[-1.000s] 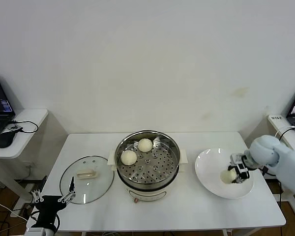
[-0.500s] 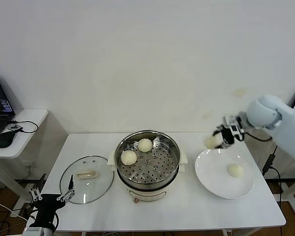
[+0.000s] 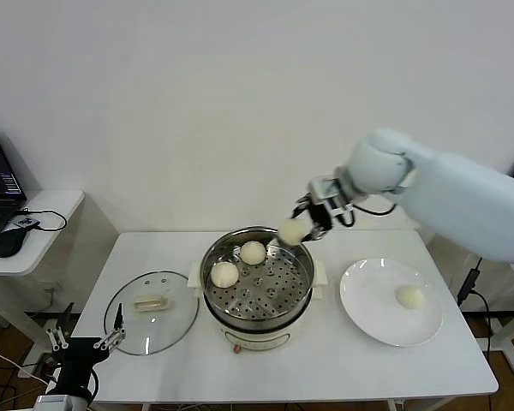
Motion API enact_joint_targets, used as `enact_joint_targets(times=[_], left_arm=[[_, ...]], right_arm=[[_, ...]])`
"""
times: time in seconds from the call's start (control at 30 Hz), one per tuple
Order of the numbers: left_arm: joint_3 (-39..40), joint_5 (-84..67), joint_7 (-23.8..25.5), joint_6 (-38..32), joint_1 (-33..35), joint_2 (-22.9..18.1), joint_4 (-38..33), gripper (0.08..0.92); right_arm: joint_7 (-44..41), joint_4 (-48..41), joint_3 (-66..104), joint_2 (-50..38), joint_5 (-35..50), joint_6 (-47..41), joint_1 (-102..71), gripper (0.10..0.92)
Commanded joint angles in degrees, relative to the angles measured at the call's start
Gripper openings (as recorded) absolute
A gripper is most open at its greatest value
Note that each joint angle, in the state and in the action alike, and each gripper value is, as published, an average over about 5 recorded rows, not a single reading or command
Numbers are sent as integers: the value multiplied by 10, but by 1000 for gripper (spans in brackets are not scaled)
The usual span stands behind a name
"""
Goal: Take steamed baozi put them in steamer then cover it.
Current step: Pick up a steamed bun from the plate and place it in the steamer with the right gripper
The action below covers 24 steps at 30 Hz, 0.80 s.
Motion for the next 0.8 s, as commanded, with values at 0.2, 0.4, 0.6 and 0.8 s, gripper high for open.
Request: enact_joint_targets(times=[0.2,0.4,0.6,0.8], left_arm=[[-5,-3,-1,1,-1,-2,2,823],[-3,-3,-1,0,-5,-9,4,823],[-3,-3,-2,0,-6,-11,5,823],[-1,-3,-2,-1,-8,-12,7,823]], right_arm=[[17,0,-96,94,-25,113,-2,575],[11,3,-108,97,-69,159,-8,577],[11,4,-113,91,-102,192,-16,578],[26,1,-114,90,-112,206,-29,583]])
